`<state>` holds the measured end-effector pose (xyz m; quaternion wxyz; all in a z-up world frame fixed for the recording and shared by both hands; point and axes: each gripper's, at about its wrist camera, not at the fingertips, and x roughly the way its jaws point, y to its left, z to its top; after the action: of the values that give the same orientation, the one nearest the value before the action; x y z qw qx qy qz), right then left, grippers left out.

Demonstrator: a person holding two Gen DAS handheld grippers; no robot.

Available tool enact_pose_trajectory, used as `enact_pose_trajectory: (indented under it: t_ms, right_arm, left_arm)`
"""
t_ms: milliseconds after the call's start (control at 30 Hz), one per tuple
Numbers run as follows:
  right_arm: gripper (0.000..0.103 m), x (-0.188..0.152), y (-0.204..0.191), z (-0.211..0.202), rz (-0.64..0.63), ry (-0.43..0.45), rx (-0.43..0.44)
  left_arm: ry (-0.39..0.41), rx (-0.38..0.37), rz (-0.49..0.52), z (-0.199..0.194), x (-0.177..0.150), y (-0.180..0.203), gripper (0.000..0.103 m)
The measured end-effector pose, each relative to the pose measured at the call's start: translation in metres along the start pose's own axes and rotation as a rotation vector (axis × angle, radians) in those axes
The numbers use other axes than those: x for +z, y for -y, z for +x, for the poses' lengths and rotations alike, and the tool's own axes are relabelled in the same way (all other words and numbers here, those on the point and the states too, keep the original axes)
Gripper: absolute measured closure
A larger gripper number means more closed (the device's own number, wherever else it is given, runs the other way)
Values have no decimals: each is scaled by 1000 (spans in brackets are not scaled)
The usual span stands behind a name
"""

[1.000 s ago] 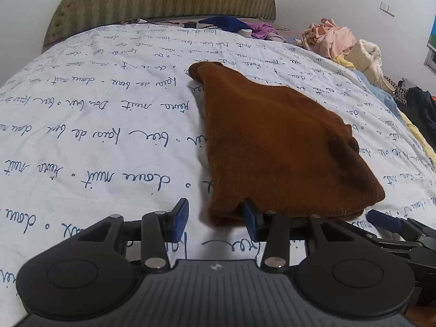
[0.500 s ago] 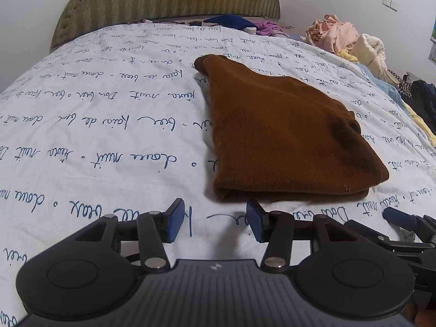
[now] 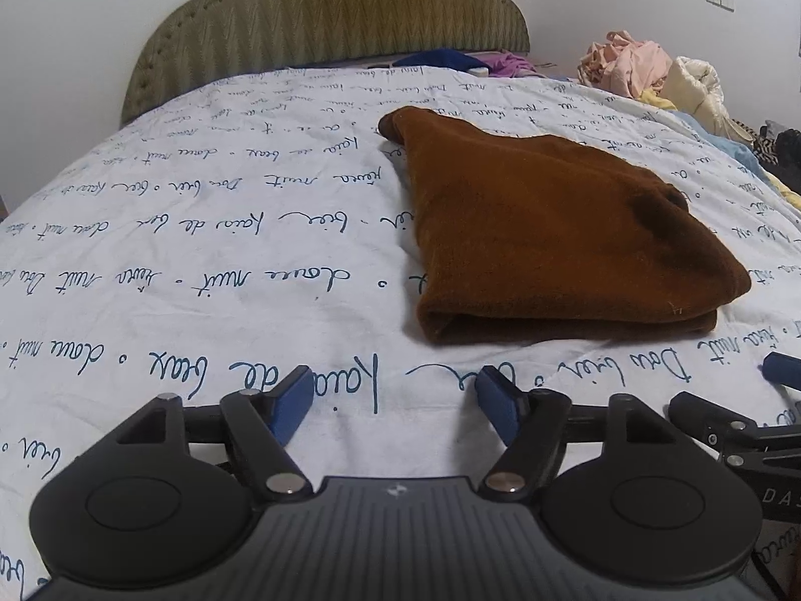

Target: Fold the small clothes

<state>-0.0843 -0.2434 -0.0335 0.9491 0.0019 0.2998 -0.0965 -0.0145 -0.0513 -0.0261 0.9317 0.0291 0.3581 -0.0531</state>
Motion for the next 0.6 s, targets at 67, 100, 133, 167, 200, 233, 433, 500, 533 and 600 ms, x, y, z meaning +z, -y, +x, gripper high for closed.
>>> enact_pose_trajectory:
  t_ms: [67,100,133,167,200,233,433,500,533,600]
  right_arm:
    - [0,0,0,1,-2,-3,-3]
    - [0,0,1,2,-1,-5,-3]
    - [0,-1,1,2,0,-6,-3]
    - [0,-1,1,2,2,-7,-3]
    - [0,-1,1,2,4,-9,-2]
    - [0,-1,1,3,5,-10,-2]
    - [0,-2,2,4,8,-14,1]
    - [0,-2,2,4,6,-16,0]
    - [0,-2,1,4,5,-17,-1]
    - [0,-2,1,5,3,-18,-2]
  left_arm:
    - [8,12,18,1,-3,3,27]
    - [13,18,26,1,-4,4,25]
    - [19,22,34,1,-6,6,24]
    - [24,26,43,1,-7,7,22]
    - [29,32,51,1,-8,9,21]
    - [34,36,56,1,-9,9,20]
    - [37,36,41,4,-11,7,14]
    - [36,34,36,4,-12,6,13]
    - [36,34,35,4,-12,6,13]
    - [37,34,36,4,-12,6,12]
